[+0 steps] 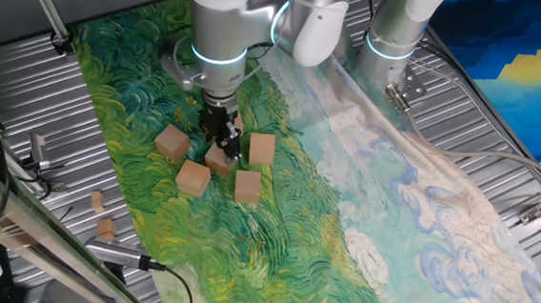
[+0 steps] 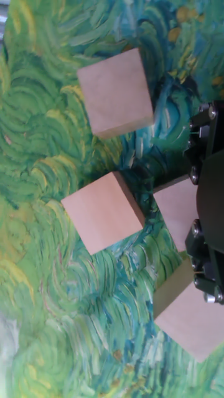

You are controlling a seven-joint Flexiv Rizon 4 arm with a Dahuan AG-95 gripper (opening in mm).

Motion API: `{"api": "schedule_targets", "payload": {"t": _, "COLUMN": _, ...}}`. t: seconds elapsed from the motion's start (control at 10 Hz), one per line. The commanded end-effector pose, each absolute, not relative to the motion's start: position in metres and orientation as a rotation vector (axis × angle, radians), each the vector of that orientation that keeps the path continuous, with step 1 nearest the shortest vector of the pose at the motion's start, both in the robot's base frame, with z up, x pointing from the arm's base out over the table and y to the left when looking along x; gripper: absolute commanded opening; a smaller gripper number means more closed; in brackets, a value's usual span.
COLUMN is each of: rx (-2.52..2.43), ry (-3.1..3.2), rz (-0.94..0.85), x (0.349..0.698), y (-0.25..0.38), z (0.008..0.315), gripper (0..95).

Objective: Stack the blocks into a pyramid shape

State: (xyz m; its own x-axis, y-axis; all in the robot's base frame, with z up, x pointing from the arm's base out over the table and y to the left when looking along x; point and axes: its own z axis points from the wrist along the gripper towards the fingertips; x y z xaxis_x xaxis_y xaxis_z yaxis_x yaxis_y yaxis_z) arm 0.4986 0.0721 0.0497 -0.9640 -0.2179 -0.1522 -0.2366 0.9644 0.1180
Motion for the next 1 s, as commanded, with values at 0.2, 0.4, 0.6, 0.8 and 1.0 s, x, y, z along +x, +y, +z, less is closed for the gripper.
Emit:
{"api": "schedule_targets", "payload": {"t": 0.2, "rx": -0.21, "ry": 2.998, "rz": 0.253, "x": 0.4996, "y": 0.0713, "z": 0.0487, "gripper": 76.0}}
{"api": "schedule_targets", "payload": {"t": 0.4, "rx": -0.265, "ry": 2.982, "rz": 0.221, "x": 0.4997, "y": 0.0713, "z": 0.0489, "gripper": 76.0}}
{"api": "schedule_targets", "payload": {"t": 0.6, "rx": -0.277, "ry": 2.978, "rz": 0.206, "x": 0.5001, "y": 0.0715, "z": 0.0491, "gripper": 76.0}}
{"api": "schedule_targets", "payload": {"t": 0.8, "rx": -0.25, "ry": 2.985, "rz": 0.215, "x": 0.5023, "y": 0.0713, "z": 0.0535, "gripper": 76.0}}
{"api": "schedule_targets", "payload": {"t": 1.0, "rx": -0.235, "ry": 2.989, "rz": 0.216, "x": 0.5049, "y": 0.0716, "z": 0.0575, "gripper": 76.0}}
